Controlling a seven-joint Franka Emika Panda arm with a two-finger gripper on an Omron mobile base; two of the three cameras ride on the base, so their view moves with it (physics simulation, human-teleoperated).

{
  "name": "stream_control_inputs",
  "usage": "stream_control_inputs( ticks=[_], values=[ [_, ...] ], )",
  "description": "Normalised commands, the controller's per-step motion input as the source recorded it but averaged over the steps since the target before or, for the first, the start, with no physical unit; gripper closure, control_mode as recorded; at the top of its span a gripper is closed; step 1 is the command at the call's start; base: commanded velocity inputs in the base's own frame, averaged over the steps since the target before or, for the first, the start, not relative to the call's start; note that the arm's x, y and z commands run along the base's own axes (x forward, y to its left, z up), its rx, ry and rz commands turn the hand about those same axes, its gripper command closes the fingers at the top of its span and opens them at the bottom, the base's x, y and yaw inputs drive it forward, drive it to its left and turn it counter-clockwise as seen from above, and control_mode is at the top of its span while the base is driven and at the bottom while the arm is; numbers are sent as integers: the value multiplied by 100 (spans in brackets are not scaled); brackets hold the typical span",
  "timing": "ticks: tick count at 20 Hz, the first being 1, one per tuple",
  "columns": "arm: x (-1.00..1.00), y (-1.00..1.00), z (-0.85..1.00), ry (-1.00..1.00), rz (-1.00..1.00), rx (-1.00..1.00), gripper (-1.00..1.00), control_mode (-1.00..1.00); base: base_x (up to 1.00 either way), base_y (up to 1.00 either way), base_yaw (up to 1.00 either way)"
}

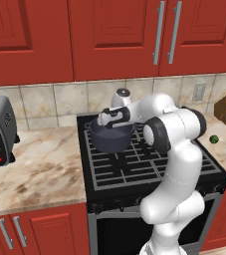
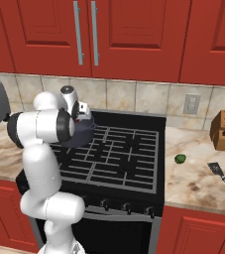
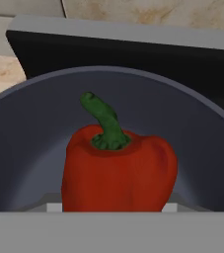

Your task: Put the bell pepper and avocado in the pot. Retrieve the spatula and lightly stir the vegetables in the pot.

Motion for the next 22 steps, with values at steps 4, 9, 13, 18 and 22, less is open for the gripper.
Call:
stream_control_inputs(
  ticks=[4,9,13,18,22],
  values=[
    [26,0,-13,8,0,0,100,-100,0,0,0],
    [1,3,-3,1,0,0,100,-100,0,0,0],
    [0,7,0,0,0,0,-100,-100,0,0,0],
    [0,0,0,0,0,0,-100,-100,0,0,0],
    [0,0,-1,0,0,0,-100,-100,0,0,0]
  ],
)
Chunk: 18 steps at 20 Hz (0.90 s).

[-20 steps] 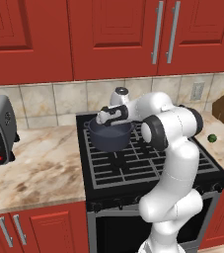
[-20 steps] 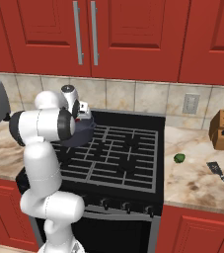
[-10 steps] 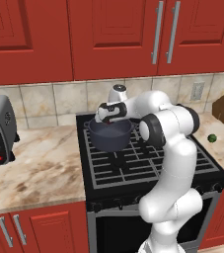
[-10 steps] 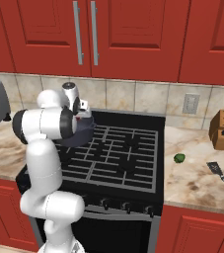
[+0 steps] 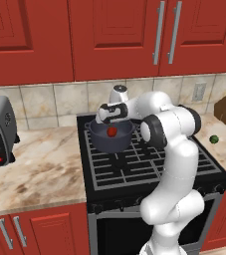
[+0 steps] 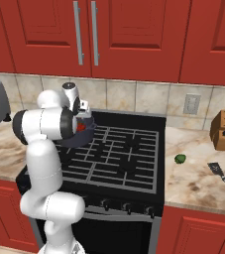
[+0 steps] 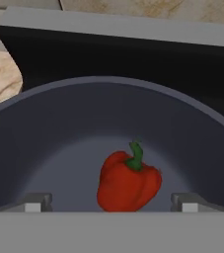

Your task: Put the bell pepper and avocado in the pot. Retrieve the spatula and lightly stir the vegetables in the pot.

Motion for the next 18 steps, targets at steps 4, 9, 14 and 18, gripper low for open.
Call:
stream_control_inputs(
  ticks=[4,9,14,18],
  values=[
    [0,0,0,0,0,0,-100,-100,0,0,0],
    [-22,0,1,-4,0,0,-100,-100,0,0,0],
    [-55,0,2,-10,0,0,-100,-100,0,0,0],
    [-63,0,0,-9,0,0,-100,-100,0,0,0]
  ],
)
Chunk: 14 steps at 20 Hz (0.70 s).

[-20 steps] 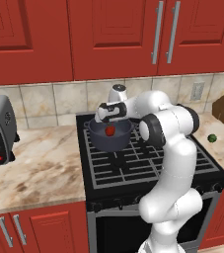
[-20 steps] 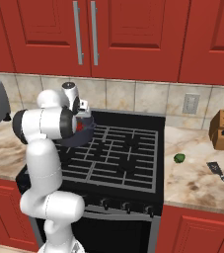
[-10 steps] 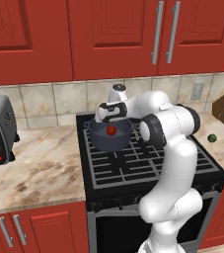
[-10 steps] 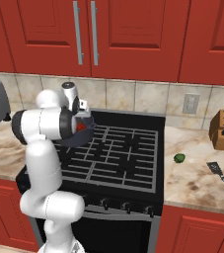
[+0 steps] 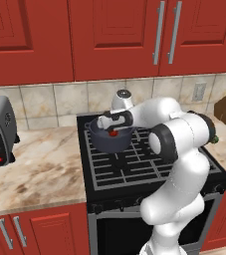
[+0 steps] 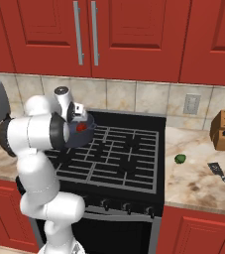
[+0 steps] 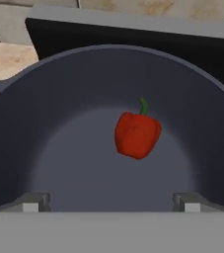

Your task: Put the bell pepper and avocado in the pot. Retrieve the spatula and lightly stir the vegetables in the pot.

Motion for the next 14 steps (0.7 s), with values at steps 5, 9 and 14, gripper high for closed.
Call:
stream_control_inputs(
  ticks=[5,9,14],
  values=[
    [-54,0,25,-6,0,0,-100,-100,0,0,0],
    [-55,-3,61,-11,-3,0,-100,-100,0,0,0],
    [-69,-42,28,-10,-8,0,-100,-100,0,0,0]
  ],
)
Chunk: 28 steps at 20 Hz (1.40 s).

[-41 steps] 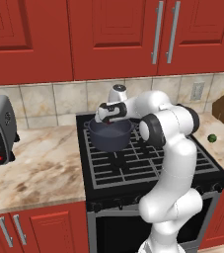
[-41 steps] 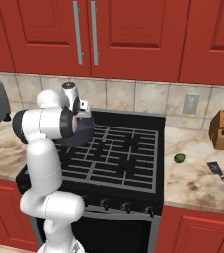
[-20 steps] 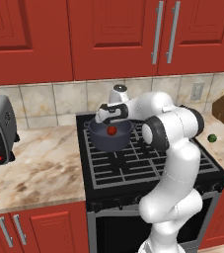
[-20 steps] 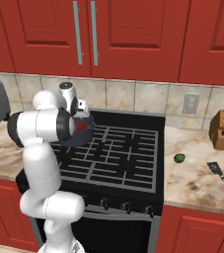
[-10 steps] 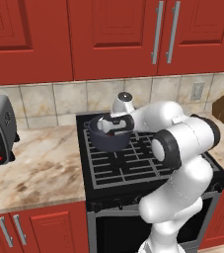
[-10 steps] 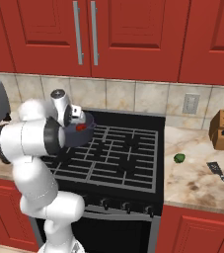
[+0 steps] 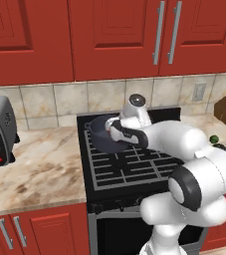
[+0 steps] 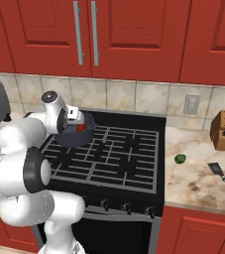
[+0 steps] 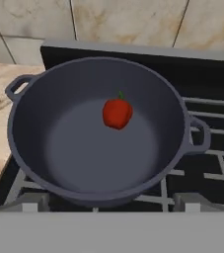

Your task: Put the bell pepper and avocado in the pot. Retrieve the spatula and lightly stir the vegetables in the pot.

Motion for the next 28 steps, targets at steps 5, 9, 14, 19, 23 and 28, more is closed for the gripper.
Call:
stream_control_inputs(
  ticks=[5,9,14,19,23,28],
  values=[
    [-67,-96,0,0,-19,0,-100,-100,0,0,0],
    [-61,-100,2,0,-26,0,-100,-100,0,0,0],
    [-50,-100,8,1,-29,4,-100,-100,0,0,0],
    [-26,-100,7,10,-33,6,-100,-100,0,0,0],
    [-4,-100,6,16,-36,6,-100,-100,0,0,0],
    [0,-100,7,19,-37,8,-100,-100,0,0,0]
  ],
)
